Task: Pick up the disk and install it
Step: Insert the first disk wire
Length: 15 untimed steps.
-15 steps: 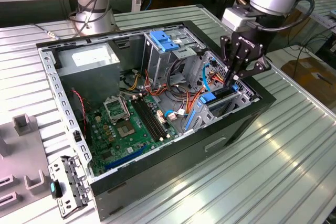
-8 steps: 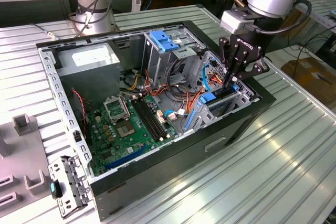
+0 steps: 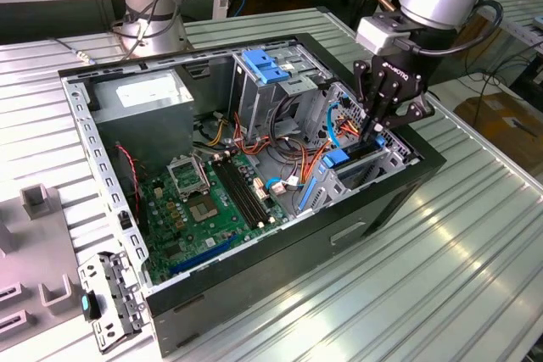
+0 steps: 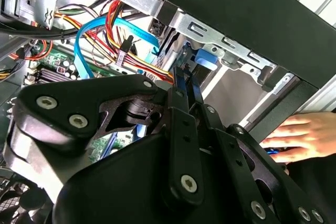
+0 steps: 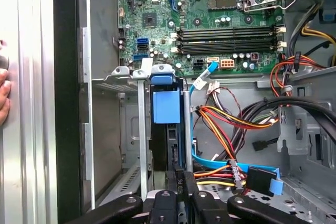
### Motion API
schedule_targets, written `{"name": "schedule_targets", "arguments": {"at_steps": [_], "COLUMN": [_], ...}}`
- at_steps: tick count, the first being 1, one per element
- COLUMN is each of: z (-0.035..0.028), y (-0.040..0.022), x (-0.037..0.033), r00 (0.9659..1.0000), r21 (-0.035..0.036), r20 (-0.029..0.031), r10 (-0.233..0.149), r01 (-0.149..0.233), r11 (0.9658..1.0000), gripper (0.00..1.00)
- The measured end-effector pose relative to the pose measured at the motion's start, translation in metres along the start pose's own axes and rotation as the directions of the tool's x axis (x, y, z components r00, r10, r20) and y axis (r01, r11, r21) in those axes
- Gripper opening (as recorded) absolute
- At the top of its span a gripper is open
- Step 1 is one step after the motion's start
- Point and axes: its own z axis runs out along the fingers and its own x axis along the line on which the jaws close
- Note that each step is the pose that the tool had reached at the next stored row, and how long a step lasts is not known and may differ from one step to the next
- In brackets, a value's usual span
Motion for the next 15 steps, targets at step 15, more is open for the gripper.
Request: {"name": "schedule_targets", "arguments": {"at_steps": [15], "z": [0.002], "y": [-0.0007], "x": [0.0009], "r00": [1.0], "r21": [0.0016], "r20": [0.0061], "r10": [-0.002], "r01": [0.002], "r11": [1.0], "gripper": [0.17]}}
